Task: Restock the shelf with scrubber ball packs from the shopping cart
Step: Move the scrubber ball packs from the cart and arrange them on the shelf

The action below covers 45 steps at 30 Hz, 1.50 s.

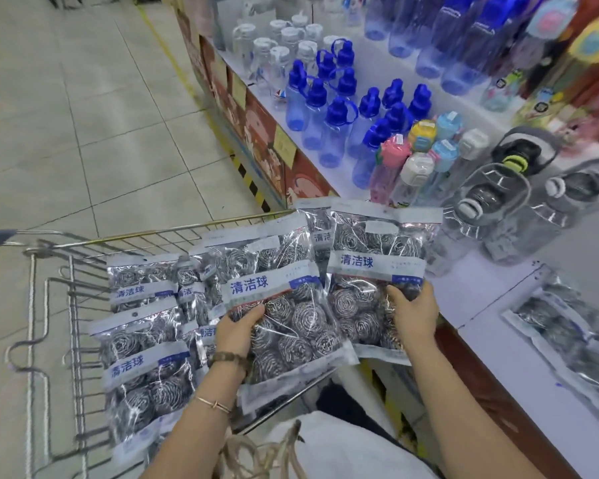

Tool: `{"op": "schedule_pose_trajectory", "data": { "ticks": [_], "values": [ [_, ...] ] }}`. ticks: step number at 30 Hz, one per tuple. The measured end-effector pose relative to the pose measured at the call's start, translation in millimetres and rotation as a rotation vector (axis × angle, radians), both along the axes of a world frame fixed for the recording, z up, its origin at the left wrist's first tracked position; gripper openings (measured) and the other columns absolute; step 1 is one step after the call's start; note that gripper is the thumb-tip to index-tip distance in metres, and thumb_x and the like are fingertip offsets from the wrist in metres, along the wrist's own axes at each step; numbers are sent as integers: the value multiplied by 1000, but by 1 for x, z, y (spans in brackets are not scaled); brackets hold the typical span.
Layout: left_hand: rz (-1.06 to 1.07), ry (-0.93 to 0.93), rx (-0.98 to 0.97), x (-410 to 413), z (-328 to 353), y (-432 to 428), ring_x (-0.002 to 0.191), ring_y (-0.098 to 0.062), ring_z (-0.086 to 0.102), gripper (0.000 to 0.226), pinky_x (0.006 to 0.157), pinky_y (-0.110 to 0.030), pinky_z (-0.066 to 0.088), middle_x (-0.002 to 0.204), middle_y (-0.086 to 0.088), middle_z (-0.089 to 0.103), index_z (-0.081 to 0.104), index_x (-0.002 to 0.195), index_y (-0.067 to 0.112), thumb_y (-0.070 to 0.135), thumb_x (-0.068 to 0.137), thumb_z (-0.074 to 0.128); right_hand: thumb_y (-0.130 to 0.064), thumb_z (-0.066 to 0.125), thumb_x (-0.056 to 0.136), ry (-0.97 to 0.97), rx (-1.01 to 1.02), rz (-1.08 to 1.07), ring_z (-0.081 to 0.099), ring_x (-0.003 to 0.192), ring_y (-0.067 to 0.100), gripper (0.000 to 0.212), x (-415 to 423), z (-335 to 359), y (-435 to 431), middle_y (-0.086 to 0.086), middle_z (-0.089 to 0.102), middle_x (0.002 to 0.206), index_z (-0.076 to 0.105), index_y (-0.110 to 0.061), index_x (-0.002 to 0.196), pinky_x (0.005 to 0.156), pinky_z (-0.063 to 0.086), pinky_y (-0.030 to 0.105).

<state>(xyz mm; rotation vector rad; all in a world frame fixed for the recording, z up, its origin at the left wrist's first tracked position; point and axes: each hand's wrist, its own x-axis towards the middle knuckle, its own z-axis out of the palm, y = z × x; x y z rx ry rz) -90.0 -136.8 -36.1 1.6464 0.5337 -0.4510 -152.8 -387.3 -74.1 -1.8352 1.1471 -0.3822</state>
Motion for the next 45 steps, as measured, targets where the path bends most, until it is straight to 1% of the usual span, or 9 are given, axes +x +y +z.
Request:
{"op": "schedule_pose_trajectory", "data": {
  "ticks": [3,8,13,24,29,32,35,39,45],
  "values": [
    [-94,-51,15,-4,3,-1,119,-24,44,58,101,-42,34,121,-6,51,42,132,10,28,83,65,-21,70,82,-67,-25,-87,58,90,23,34,-27,15,0,5,63,99,53,-13,111,81,45,34],
    [-255,-104,-31,-9,-1,-16,102,-20,55,28,90,-35,40,101,6,60,58,106,20,26,80,68,-16,67,85,-154,-71,-157,56,90,20,32,-79,33,-2,6,61,100,55,-8,113,77,39,27],
    [-411,-154,-73,-23,0,-47,103,-21,56,38,98,-38,39,109,1,62,58,113,17,23,77,71,-18,65,86,-128,-70,-259,57,88,20,26,-129,40,-11,3,62,97,56,-9,109,74,38,27],
    [-800,-207,-162,-90,9,-136,104,-19,56,36,87,-27,39,113,-5,62,56,118,9,13,83,65,-18,63,88,-117,-35,-548,55,87,19,23,-258,51,-32,4,62,96,59,-7,108,73,34,25],
    [-942,-150,-142,-155,2,-187,105,-21,59,37,94,-34,43,112,-4,65,61,116,13,18,80,69,-15,64,88,-114,-57,-676,54,82,16,18,-351,58,-50,3,62,93,60,-8,104,59,37,14],
    [-1018,-146,-147,-208,2,-221,104,-22,59,34,97,-38,43,109,-4,66,63,112,12,15,78,70,-18,62,89,-107,-53,-767,55,84,17,19,-415,57,-60,3,63,94,61,-9,105,68,36,25],
    [-1080,-139,-187,-273,5,-252,98,-19,58,32,88,-29,41,103,-3,64,62,110,6,8,79,68,-20,59,91,-109,-40,-857,56,85,20,19,-485,53,-70,6,64,94,62,-8,105,74,35,28],
    [-1211,-99,-168,-358,1,-283,100,-18,59,28,92,-31,41,103,-1,66,62,106,12,13,79,69,-16,54,93,-149,-38,-929,52,81,18,6,-569,55,-74,4,61,87,59,-14,96,72,34,28],
    [-1371,-92,-134,-454,-2,-320,105,-18,57,41,98,-34,39,111,-1,64,60,116,13,20,78,71,-17,51,95,-176,-33,-1103,51,79,20,11,-662,53,-72,7,59,84,60,-10,93,66,40,31]
  ]
}}
